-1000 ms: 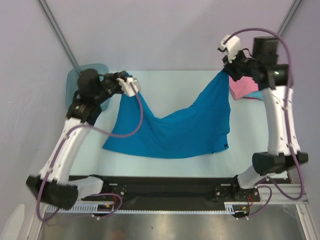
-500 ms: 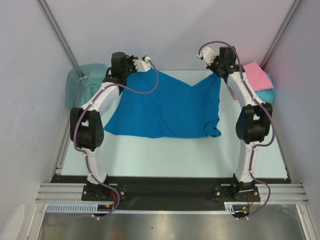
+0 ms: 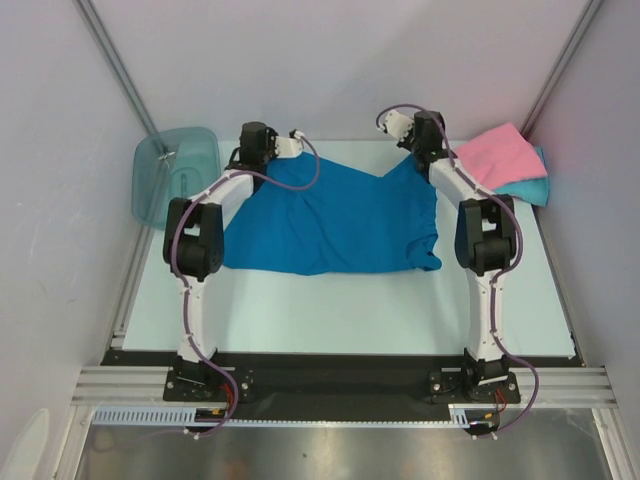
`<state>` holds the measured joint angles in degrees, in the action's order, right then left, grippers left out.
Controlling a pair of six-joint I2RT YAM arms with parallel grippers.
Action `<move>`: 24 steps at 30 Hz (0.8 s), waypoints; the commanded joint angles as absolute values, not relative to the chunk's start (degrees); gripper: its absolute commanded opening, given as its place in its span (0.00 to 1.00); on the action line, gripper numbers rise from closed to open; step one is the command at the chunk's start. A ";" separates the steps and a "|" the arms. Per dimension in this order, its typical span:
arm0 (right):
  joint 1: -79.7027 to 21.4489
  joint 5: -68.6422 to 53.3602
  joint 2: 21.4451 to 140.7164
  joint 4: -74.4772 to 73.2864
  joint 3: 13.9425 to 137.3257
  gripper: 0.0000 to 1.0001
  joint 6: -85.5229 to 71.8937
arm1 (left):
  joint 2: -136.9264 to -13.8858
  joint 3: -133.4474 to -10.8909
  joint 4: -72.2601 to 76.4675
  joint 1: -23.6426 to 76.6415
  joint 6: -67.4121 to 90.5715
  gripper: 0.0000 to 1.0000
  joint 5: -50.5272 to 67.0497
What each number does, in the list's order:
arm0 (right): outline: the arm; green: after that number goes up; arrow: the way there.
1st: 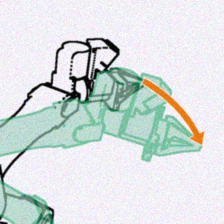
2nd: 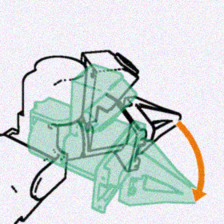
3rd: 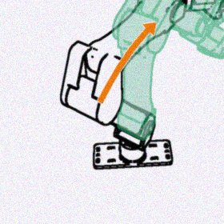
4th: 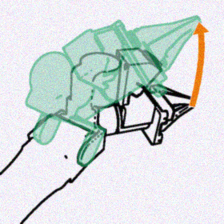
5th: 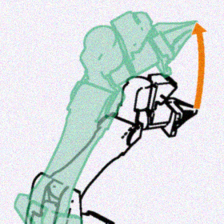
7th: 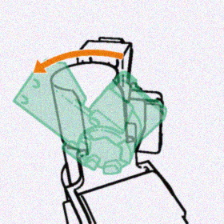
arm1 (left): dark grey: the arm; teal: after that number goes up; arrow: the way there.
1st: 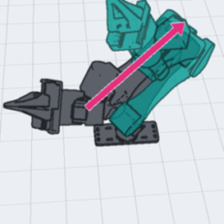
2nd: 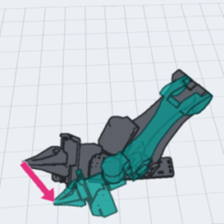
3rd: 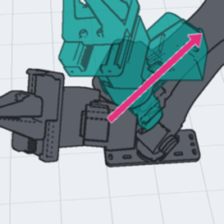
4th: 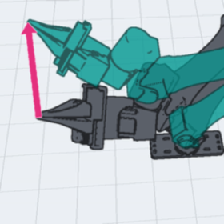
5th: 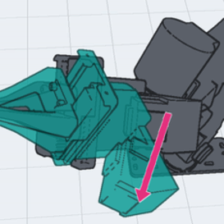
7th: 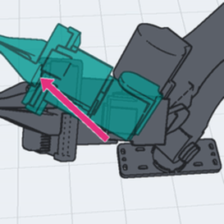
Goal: Fold and stack the t-shirts
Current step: Flatten the tshirt out
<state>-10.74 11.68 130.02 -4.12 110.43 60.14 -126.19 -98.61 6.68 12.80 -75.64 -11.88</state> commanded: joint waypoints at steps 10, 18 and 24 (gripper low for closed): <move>-12.83 24.25 139.30 34.19 108.80 0.00 72.51 | -134.73 -104.14 30.24 13.97 -87.63 0.00 -26.89; -13.45 24.60 144.75 36.29 113.72 0.35 70.66 | -141.32 -109.07 33.39 14.06 -93.24 0.00 -31.46; -14.68 28.21 141.69 30.01 114.52 1.00 65.75 | -144.75 -111.18 44.10 13.80 -97.38 0.46 -34.45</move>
